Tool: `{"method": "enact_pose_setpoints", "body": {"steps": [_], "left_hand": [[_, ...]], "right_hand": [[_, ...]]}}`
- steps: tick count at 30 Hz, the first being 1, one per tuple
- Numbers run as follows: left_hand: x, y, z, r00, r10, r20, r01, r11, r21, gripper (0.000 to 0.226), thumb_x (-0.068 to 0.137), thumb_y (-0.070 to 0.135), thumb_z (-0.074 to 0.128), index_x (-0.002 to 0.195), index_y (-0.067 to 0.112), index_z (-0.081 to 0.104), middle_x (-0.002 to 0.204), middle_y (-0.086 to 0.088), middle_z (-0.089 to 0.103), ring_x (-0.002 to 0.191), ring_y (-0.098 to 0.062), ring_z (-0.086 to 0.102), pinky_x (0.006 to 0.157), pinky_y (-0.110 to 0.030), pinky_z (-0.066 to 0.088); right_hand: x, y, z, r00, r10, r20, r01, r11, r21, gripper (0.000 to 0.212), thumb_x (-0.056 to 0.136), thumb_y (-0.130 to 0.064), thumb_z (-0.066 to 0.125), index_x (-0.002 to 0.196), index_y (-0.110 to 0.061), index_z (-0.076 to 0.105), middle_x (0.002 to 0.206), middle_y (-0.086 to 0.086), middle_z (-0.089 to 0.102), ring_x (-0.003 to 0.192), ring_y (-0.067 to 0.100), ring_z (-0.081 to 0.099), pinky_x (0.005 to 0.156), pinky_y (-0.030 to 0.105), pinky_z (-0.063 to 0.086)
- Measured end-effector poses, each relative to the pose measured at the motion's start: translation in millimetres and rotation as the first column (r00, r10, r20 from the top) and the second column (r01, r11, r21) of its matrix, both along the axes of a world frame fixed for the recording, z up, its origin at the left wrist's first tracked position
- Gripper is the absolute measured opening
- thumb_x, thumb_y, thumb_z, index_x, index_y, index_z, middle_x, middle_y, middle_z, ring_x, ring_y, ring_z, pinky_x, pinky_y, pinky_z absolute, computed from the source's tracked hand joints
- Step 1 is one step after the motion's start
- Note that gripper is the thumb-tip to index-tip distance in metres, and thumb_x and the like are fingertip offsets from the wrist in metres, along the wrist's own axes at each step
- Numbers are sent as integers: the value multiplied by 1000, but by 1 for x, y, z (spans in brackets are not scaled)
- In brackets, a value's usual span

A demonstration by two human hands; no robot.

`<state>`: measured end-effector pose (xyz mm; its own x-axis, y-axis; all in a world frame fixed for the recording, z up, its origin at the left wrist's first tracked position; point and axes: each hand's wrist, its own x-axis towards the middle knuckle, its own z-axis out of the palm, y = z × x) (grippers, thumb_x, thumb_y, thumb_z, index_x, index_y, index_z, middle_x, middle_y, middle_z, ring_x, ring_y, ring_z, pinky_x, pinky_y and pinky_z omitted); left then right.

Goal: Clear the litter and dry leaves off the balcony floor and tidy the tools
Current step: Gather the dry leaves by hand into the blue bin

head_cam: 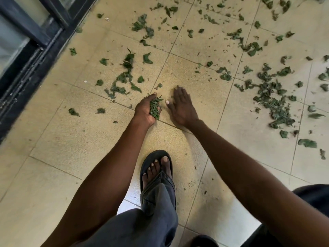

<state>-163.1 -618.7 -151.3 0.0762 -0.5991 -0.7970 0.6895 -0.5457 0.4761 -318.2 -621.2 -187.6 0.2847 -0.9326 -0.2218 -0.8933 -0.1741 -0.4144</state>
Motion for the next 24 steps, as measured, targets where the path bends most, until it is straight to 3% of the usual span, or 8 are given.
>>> {"method": "enact_pose_setpoints", "body": {"steps": [3, 5, 8, 13, 16, 19, 21, 24], "left_hand": [[8, 3, -2, 999, 40, -18, -40, 999, 8, 11, 90, 12, 65, 81, 13, 59, 65, -3, 54, 45, -13, 47, 39, -20, 37], [15, 5, -5, 997, 68, -29, -68, 998, 16, 11, 91, 13, 63, 82, 14, 59, 65, -3, 53, 43, -12, 47, 39, -19, 37], [23, 7, -6, 995, 92, -42, -90, 995, 36, 15, 93, 16, 62, 79, 14, 55, 63, -3, 50, 42, -13, 44, 40, -18, 36], [46, 9, 3, 990, 132, -41, -131, 991, 5, 16, 92, 14, 62, 78, 14, 55, 56, -1, 53, 40, -12, 47, 38, -18, 36], [67, 9, 6, 984, 174, -48, -174, 985, -6, 16, 93, 13, 60, 77, 14, 56, 56, -2, 53, 39, -11, 47, 38, -17, 35], [83, 5, 6, 972, 229, -50, -230, 973, -9, 18, 93, 12, 58, 76, 12, 58, 52, -1, 56, 38, -10, 49, 38, -16, 36], [89, 1, 3, 966, 252, -52, -253, 967, -13, 14, 93, 11, 60, 78, 12, 59, 53, -2, 57, 40, -11, 49, 38, -17, 36], [92, -6, -3, 960, 272, -60, -272, 962, 1, 11, 92, 13, 62, 82, 14, 57, 58, -3, 54, 40, -12, 46, 38, -18, 36]], "right_hand": [[2, 44, 1, 883, -468, -43, 469, 883, 29, 79, 100, -60, 7, 153, -4, -12, 161, 17, -16, 148, 30, -17, 120, 43, -10], [17, 71, -4, 799, -592, -108, 601, 791, 114, 85, 97, -64, 3, 151, -1, -14, 159, 19, -20, 146, 31, -23, 120, 46, -11], [51, 71, -14, 826, -554, -105, 563, 822, 86, 88, 96, -65, 4, 151, 1, -14, 159, 19, -20, 146, 30, -25, 120, 46, -11], [88, -2, -15, 905, -425, -8, 425, 904, 52, 88, 96, -64, 9, 152, 3, -7, 160, 22, -11, 148, 32, -17, 120, 44, -11], [102, -30, -15, 988, -153, 35, 151, 988, 34, 82, 100, -59, 15, 153, 1, -1, 162, 19, -4, 150, 30, -9, 122, 42, -6], [111, -42, -13, 979, 159, 130, -157, 987, -31, 72, 103, -50, 24, 154, -2, 9, 162, 18, 6, 150, 29, 1, 123, 38, 3], [112, -64, -12, 971, 150, 186, -139, 988, -71, 69, 103, -47, 29, 154, -2, 13, 161, 18, 10, 150, 30, 4, 123, 40, 8], [114, -114, 4, 972, -20, 234, 26, 999, -24, 76, 101, -54, 29, 155, -4, 10, 162, 17, 6, 149, 32, 4, 123, 44, 11]]}}
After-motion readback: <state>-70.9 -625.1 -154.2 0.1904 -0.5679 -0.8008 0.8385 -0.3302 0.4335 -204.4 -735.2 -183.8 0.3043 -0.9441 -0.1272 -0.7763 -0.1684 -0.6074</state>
